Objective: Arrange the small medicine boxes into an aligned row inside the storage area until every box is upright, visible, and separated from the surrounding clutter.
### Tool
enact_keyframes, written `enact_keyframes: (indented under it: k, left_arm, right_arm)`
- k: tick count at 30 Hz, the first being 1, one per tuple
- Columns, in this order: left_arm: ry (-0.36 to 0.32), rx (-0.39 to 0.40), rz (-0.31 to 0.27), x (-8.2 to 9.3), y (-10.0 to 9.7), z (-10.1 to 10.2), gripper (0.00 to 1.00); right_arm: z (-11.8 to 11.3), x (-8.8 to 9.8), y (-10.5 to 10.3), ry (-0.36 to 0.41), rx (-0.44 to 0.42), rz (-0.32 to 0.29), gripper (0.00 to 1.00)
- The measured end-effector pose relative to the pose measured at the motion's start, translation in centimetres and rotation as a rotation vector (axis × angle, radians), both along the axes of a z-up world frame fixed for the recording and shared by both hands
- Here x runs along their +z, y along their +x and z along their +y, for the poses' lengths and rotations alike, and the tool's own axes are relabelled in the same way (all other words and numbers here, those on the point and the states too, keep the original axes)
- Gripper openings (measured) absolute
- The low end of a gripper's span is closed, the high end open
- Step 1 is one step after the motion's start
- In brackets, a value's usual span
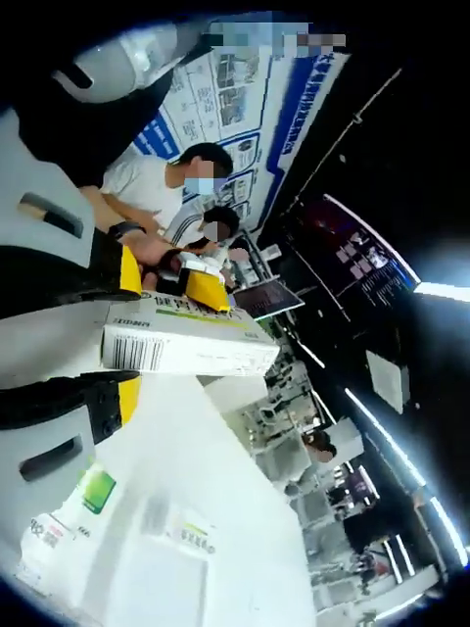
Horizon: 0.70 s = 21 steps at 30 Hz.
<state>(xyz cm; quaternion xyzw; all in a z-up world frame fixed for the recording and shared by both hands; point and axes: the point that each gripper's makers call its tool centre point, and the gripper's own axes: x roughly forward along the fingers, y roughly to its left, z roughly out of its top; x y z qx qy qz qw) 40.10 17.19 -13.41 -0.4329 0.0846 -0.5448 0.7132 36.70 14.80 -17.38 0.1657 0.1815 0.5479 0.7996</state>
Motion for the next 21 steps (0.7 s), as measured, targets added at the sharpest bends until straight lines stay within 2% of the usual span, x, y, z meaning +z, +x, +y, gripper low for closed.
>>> enact_keyframes:
  k: [4,6,9,11,13,15,17,20,21]
  left_arm:
    - [0.004,-0.064,0.004,0.4,-0.6,-1.2,0.19]
    - [-0.008,-0.086,0.006,0.8,-0.8,-1.7,0.19]
    - [-0.02,-0.11,0.005,1.4,-0.8,-2.2,0.2]
    - [-0.02,-0.111,-0.012,1.8,-0.8,-2.4,0.2]
    - [0.012,-0.071,-0.046,2.0,-0.1,-2.5,0.25]
    - [-0.002,-0.011,-0.042,2.4,0.8,-2.0,0.38]
    - [-0.013,0.009,-0.048,2.6,1.1,-1.2,0.38]
    - [0.04,0.096,-0.09,2.1,1.8,0.0,0.38]
    - [0.047,0.098,-0.088,2.0,1.8,0.2,0.39]
  right_arm:
    - [0.2,0.1,-0.9,0.05,0.083,0.095,0.26]
    - [0.1,0.5,-1.0,0.073,0.095,0.117,0.24]
    - [-0.3,1.2,-1.3,0.113,0.107,0.216,0.2]
    - [-0.5,1.4,-1.0,0.117,0.102,0.2,0.18]
    - [-0.7,1.6,-0.7,0.125,0.097,0.219,0.18]
    - [-1.1,2.0,-0.5,0.144,0.097,0.234,0.18]
    - [-1.9,2.4,0.2,0.167,0.084,0.253,0.18]
    - [-3.6,3.3,2.3,0.211,0.031,0.301,0.18]
    - [-4.2,3.6,3.1,0.234,0.017,0.327,0.18]
